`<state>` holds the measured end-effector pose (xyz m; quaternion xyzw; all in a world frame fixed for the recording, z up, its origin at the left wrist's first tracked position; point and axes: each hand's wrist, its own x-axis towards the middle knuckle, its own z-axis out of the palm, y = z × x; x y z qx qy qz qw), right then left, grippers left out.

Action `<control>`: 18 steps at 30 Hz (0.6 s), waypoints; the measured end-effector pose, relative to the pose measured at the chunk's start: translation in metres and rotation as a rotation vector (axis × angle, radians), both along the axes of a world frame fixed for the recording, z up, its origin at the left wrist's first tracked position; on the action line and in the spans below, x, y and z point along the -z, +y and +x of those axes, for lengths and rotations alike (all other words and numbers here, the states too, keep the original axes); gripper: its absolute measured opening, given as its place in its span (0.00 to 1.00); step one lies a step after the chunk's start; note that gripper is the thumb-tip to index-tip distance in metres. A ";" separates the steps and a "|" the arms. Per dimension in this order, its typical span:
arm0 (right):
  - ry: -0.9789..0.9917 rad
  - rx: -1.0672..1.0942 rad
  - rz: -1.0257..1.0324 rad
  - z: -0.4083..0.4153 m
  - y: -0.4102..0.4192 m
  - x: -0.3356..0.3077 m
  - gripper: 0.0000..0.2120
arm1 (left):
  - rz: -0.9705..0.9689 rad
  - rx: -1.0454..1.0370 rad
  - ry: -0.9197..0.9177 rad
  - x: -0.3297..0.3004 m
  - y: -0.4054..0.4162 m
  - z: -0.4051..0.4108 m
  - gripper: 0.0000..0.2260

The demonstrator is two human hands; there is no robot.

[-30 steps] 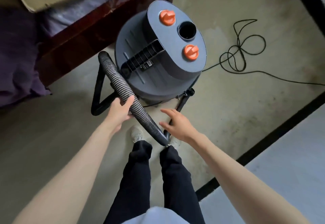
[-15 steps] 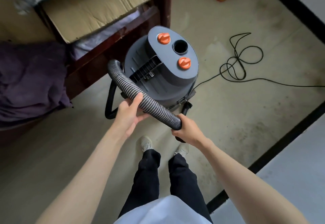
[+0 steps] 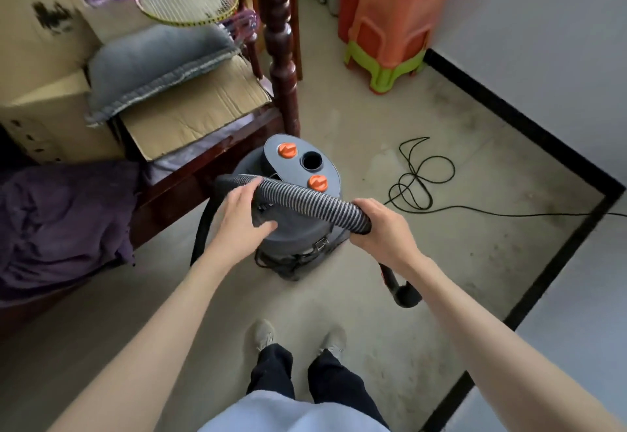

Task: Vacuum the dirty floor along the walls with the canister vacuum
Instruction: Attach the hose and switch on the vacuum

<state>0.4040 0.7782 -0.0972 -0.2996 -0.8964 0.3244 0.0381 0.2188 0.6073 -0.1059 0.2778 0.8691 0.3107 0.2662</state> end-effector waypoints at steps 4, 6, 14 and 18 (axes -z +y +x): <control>0.017 -0.089 0.087 -0.001 0.022 -0.050 0.23 | -0.129 0.275 0.498 -0.027 0.025 -0.010 0.34; 0.017 -0.117 0.162 -0.001 0.033 -0.071 0.23 | -0.079 0.318 0.511 -0.042 0.035 -0.019 0.28; 0.177 0.130 0.429 -0.011 0.054 -0.094 0.20 | 0.250 0.270 0.428 -0.101 0.036 -0.034 0.21; 0.204 0.252 0.370 -0.018 0.057 -0.088 0.20 | 0.311 0.281 0.490 -0.129 0.034 -0.022 0.21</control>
